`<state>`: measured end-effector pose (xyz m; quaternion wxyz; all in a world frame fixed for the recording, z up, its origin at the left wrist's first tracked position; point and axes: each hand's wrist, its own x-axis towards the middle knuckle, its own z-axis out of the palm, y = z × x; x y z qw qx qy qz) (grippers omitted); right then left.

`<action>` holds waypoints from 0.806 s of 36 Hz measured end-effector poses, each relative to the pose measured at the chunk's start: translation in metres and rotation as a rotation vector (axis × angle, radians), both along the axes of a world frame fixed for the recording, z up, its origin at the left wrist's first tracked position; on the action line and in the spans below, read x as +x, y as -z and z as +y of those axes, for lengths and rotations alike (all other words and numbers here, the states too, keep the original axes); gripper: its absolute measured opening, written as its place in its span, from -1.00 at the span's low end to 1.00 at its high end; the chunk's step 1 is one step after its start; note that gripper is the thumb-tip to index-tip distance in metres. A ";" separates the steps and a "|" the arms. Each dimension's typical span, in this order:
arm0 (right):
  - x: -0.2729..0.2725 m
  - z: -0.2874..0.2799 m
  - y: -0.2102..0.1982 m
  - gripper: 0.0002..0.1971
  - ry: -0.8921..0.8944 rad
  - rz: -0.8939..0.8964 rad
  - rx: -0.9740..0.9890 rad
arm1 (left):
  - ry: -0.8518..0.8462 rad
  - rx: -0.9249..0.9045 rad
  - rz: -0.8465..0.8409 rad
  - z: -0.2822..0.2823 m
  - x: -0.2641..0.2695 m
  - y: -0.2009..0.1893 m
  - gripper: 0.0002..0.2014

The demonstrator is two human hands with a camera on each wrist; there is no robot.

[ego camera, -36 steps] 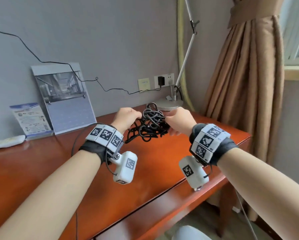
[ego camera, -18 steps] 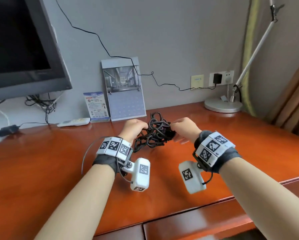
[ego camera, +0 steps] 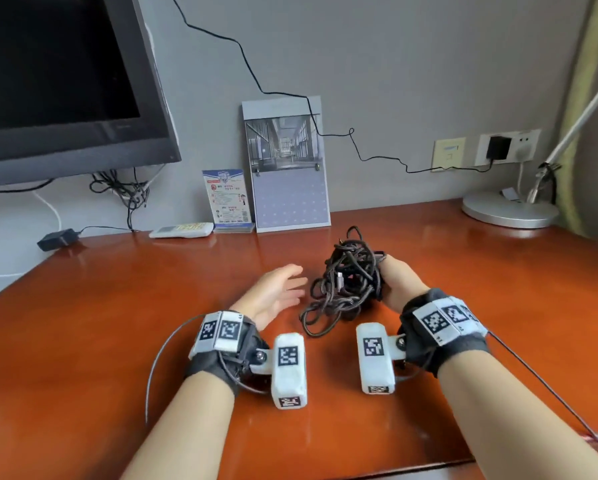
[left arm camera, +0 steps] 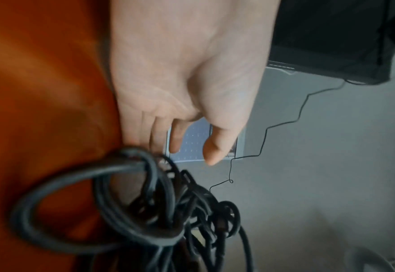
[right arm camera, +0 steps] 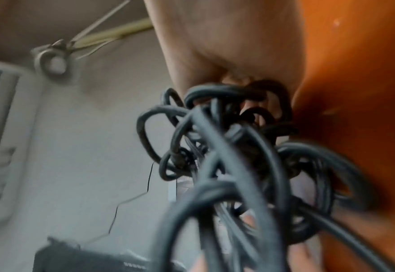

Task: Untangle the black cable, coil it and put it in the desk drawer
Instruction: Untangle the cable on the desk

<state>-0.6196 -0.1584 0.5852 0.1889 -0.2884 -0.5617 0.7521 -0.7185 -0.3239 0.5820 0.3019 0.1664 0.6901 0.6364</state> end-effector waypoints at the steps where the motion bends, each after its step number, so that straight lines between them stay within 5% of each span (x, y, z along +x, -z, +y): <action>1: -0.002 -0.003 0.001 -0.74 -0.025 0.043 -0.078 | 0.030 0.047 -0.037 -0.001 0.000 0.001 -0.78; 5: -0.016 -0.014 0.010 -0.68 -0.109 0.126 -0.278 | 0.214 0.061 -0.086 0.002 0.007 0.005 -0.79; 10: -0.030 -0.019 0.005 -0.63 -0.098 0.131 -0.301 | 0.105 0.101 -0.086 0.006 0.004 0.011 -0.84; 17: -0.041 -0.017 0.008 -0.81 0.007 0.027 -0.079 | -0.159 0.334 -0.237 0.009 -0.002 0.015 -0.88; 23: -0.029 -0.025 0.005 -0.91 -0.161 -0.186 0.155 | -0.250 0.533 -0.305 0.009 0.000 0.015 -0.90; 29: -0.021 -0.036 0.004 -0.71 -0.413 -0.330 0.308 | -0.273 0.508 -0.249 0.011 0.001 0.017 -0.83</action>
